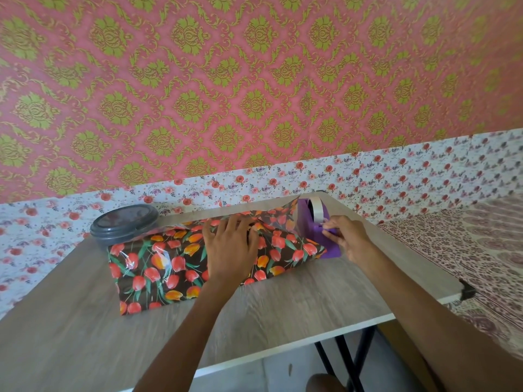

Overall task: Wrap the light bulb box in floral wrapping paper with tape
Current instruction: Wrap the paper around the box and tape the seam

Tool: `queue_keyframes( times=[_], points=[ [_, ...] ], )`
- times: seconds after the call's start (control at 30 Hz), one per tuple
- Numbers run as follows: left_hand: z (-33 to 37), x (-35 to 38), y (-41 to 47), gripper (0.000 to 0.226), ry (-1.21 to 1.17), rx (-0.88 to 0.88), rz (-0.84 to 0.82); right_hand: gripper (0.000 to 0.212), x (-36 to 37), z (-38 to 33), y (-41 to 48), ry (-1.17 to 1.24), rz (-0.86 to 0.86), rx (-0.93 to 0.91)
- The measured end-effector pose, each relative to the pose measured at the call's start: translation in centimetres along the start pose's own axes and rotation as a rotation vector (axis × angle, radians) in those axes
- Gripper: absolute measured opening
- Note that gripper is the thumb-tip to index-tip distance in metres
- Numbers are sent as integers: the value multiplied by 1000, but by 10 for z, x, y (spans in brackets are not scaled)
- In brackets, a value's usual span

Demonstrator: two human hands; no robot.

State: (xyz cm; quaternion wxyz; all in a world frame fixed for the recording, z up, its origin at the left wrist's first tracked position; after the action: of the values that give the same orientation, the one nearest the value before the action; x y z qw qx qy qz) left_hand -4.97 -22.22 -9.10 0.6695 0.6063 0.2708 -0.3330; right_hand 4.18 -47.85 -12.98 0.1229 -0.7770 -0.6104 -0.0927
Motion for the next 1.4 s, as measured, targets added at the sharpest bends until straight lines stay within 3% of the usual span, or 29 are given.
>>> queue_keyframes(
  times=[0.2,0.4,0.53,0.83,1.17,1.33,1.4],
  points=[
    [0,0,0,52,-6,-2,9,21,-1,10,0,-47,23,-10],
    [-1,1,-1,49,-14,-2,9,4,-5,15,-2,-126,87,-1],
    [-1,1,-1,51,-16,5,24,5,-11,4,-6,-384,180,-77],
    [-1,1,-1,55,-25,2,18,3,-11,-18,-8,-681,37,-288],
    [0,3,0,56,-8,-6,19,10,-16,-14,-10,-813,41,-321],
    [-1,3,2,58,-17,-10,7,11,-15,-25,-23,-840,159,-553],
    [1,1,1,49,-39,-16,0,10,-7,-34,-31,-781,97,-612]
  ],
)
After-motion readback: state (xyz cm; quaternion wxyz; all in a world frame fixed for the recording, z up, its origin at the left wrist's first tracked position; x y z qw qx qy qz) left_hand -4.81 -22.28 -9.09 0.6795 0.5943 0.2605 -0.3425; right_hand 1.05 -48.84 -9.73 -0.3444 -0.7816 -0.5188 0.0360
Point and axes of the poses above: each hand's wrist, its own y-axis towards the middle knuckle, its own x-axis out of the palm, z = x × y, the point moved 4 cm from there along y, towards the middle knuckle
